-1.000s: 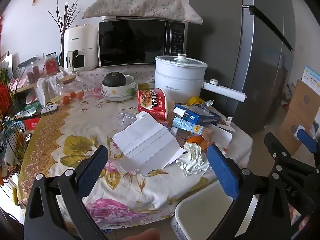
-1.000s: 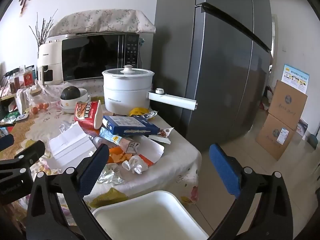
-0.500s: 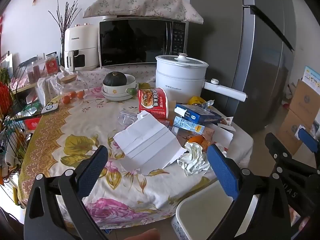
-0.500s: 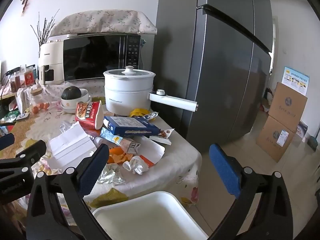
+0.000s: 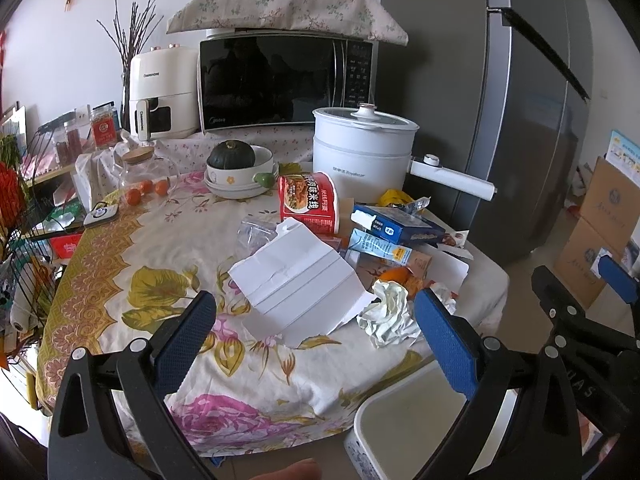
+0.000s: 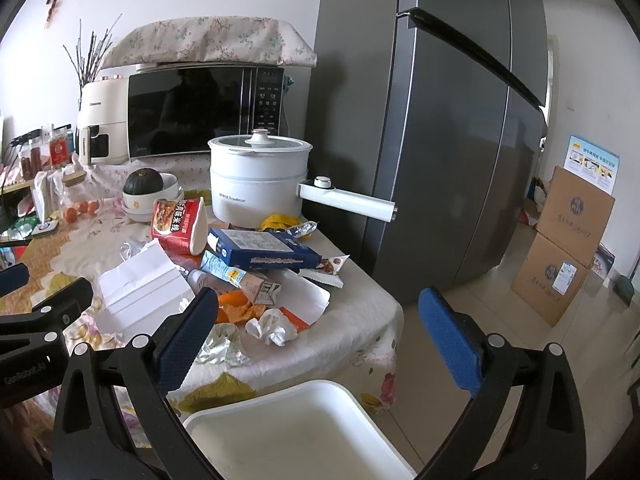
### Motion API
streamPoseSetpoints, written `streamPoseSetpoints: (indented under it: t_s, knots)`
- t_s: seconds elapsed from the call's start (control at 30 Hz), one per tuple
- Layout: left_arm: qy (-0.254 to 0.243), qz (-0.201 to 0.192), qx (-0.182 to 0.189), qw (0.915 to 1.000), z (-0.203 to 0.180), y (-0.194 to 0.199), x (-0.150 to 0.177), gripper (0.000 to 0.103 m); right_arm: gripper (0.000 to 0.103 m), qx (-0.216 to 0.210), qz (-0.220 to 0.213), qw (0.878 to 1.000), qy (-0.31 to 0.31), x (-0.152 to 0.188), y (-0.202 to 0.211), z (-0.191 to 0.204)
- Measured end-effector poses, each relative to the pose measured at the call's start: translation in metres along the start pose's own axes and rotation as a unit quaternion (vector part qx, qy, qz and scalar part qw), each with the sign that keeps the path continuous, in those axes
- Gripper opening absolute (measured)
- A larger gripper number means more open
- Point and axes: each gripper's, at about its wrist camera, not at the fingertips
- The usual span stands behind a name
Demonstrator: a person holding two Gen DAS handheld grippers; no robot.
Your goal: Collect trash
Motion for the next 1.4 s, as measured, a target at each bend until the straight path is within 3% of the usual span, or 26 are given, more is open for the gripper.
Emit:
streamPoseSetpoints:
  t_s: [0.77, 1.4]
  knots:
    - [-0.021, 0.038, 0.012, 0.999, -0.008, 0.002, 0.031, 0.096, 0.096, 0.002, 0.062, 0.998, 0.011, 0.039, 0.002, -0.007]
    - [-0.044, 0.075, 0.031, 0.9957, -0.025, -0.002, 0.057, 0.096, 0.096, 0.023, 0.089, 0.996, 0.025, 0.065, 0.006, -0.022]
Point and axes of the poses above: each gripper's, at about its wrist camera, not at the fingertips, and y roughly against the way its jaws point, z to its left, x to its underside
